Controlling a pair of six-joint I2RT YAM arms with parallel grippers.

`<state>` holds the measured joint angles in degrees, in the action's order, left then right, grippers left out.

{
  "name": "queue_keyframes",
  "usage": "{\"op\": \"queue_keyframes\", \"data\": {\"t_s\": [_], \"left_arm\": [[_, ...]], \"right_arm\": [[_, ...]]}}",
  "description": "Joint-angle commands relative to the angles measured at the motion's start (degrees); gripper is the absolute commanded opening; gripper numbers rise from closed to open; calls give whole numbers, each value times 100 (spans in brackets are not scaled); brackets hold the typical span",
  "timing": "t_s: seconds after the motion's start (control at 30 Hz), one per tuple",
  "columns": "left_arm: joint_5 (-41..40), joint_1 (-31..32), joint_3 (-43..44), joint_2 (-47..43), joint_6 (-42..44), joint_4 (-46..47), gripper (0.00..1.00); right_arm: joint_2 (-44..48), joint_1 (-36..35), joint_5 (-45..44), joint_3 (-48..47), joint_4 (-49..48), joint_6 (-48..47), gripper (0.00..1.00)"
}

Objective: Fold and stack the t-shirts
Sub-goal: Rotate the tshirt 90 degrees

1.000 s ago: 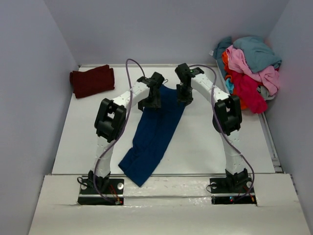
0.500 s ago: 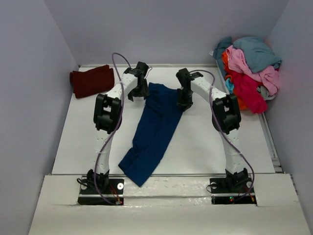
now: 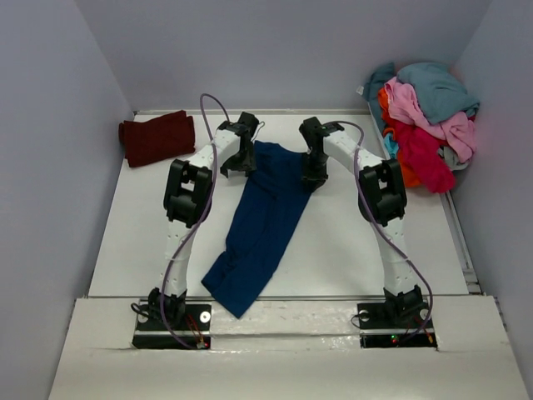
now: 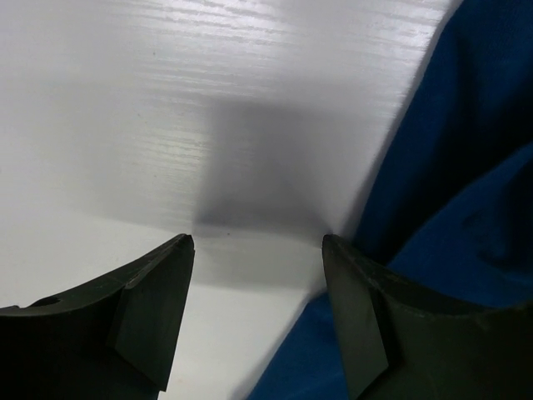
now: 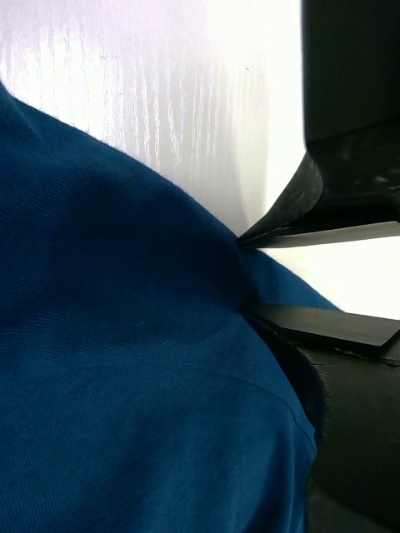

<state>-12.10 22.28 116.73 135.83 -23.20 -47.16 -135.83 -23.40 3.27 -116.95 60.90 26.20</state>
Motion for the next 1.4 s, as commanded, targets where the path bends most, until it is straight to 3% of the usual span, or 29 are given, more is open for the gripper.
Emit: {"op": "queue_keyframes", "data": {"t_s": [0.0, 0.33, 0.47, 0.67, 0.83, 1.07, 1.37], "left_arm": [[-539, -48, -737, -371, -167, -145, 75], [-557, -233, -1152, -795, -317, -31, 74], [-846, -233, -767, -848, -211, 31, 74], [-1216, -233, 560, -444, -176, -355, 74], [-1286, -233, 370, -662, -150, -294, 75], [-1286, -102, -71, -883, 122, 31, 75], [-1612, 338, 930, -198, 149, -136, 75]], "right_arm": [[-523, -16, -116, -161, -52, -18, 39], [-1217, -16, -186, -1593, 501, -115, 39], [-1315, 37, -186, -1990, 633, -123, 39], [-1323, 90, -204, -1980, 589, -185, 40], [-1788, 212, -72, -2998, 686, -10, 40], [-1859, 433, 95, -3080, 229, 149, 42], [-1983, 547, -90, -3194, 132, -71, 43]]}}
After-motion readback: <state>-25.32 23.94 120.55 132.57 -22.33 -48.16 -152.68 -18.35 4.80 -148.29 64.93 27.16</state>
